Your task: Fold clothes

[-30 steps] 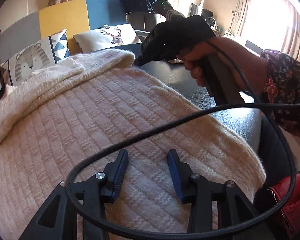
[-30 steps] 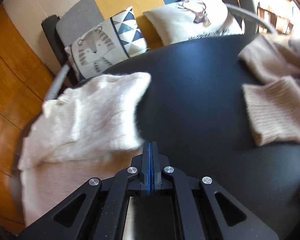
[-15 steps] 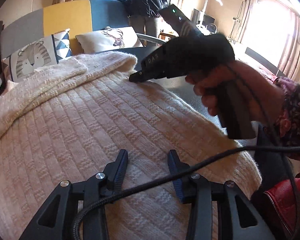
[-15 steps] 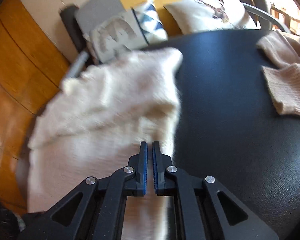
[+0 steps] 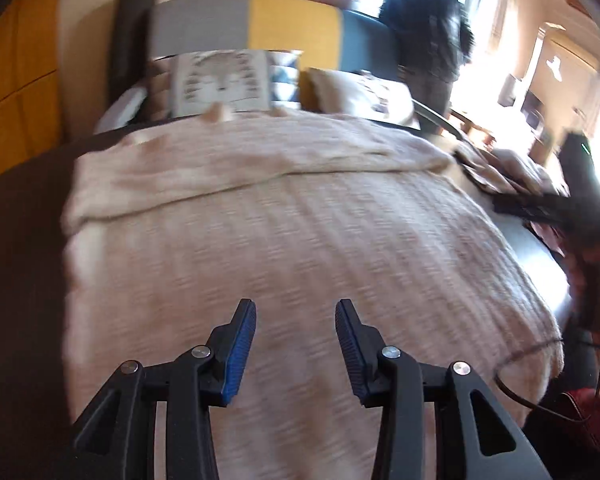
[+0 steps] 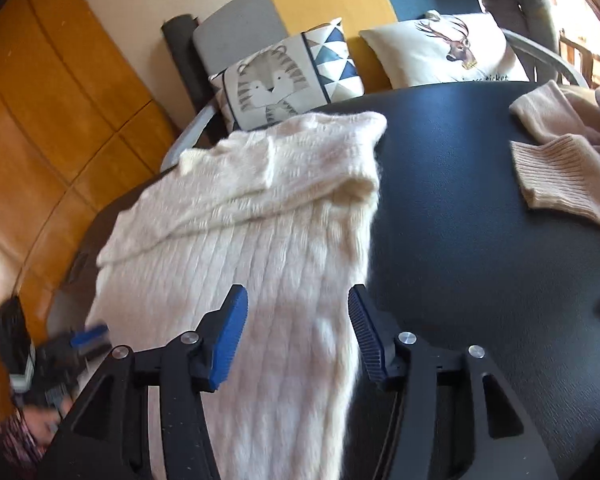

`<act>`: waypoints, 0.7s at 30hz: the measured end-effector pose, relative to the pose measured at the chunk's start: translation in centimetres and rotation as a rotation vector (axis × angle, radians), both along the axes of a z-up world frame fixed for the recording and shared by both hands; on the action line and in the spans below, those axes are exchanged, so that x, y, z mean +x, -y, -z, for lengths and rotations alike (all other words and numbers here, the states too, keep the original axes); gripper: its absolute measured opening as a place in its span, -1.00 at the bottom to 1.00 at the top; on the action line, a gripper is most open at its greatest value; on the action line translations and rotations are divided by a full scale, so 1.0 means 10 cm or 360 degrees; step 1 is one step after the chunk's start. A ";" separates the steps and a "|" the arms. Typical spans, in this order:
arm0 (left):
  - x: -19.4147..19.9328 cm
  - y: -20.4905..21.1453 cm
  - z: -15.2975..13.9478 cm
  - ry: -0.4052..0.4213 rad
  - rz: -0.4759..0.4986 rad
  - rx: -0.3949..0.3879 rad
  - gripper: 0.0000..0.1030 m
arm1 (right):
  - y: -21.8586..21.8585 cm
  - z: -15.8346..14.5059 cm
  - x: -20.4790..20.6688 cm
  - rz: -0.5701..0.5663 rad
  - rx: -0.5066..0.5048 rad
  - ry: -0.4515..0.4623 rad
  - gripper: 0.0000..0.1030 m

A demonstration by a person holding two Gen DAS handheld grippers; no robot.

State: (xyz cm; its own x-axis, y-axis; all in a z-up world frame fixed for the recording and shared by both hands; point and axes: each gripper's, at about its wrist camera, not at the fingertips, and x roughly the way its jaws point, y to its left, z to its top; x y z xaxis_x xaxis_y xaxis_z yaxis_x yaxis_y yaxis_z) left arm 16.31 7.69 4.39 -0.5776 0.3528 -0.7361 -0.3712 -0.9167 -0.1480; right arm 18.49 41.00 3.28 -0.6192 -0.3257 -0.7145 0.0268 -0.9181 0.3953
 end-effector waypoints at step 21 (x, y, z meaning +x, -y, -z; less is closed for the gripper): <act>0.69 1.36 0.25 0.0250 -0.0129 0.0326 -0.18 | -0.18 0.29 1.16 -0.0184 -0.0398 0.0266 0.08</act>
State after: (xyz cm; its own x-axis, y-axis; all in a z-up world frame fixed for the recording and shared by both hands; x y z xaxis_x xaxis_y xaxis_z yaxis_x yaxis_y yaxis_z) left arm 23.16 -5.95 1.91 -0.4946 0.4610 -0.7368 -0.2558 -0.8874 -0.3835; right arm 30.05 42.80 0.37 -0.4490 -0.5652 -0.6920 0.0409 -0.7867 0.6160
